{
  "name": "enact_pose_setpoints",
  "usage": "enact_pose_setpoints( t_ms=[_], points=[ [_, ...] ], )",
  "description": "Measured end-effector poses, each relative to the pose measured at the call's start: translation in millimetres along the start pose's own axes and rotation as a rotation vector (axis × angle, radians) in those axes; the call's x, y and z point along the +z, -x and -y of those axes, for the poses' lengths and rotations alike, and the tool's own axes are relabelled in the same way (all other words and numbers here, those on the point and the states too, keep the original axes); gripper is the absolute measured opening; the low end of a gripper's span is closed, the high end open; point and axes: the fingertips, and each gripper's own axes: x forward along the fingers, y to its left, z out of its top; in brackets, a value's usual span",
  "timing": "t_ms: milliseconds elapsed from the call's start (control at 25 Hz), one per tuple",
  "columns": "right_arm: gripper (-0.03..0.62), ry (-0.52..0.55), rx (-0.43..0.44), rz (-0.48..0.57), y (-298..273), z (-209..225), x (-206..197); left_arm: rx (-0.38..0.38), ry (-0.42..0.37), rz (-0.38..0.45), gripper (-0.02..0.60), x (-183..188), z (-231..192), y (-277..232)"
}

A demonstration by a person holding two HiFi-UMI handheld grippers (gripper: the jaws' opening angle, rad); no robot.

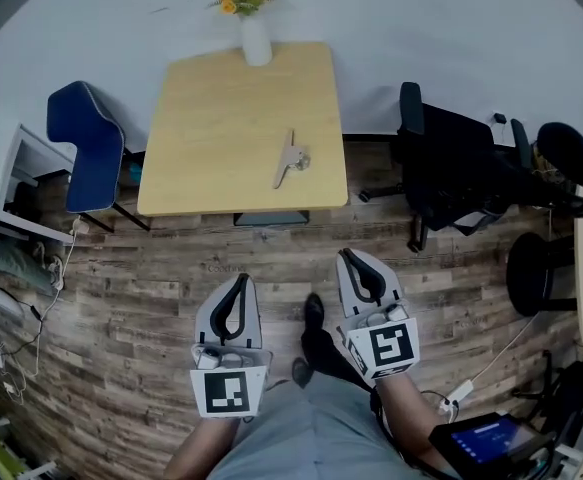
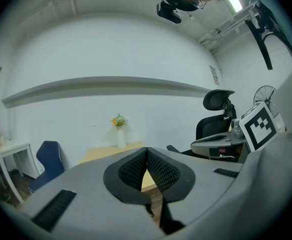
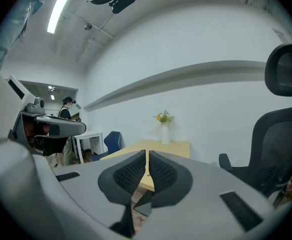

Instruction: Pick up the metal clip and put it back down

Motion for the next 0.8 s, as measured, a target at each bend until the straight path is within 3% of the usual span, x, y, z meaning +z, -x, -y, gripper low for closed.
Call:
enact_pose_setpoints(
  t_ms=[400,800],
  points=[
    [0.049,0.007,0.051,0.078,-80.4,54.4,57.0,0.048,-0.05,0.074,0.018,61.4,-16.4,-82.0],
    [0.049,0.033,0.077,0.088,-153.2,64.0,78.2,0.115,-0.028,0.093,0.018,69.4,-69.9,-124.0]
  ],
)
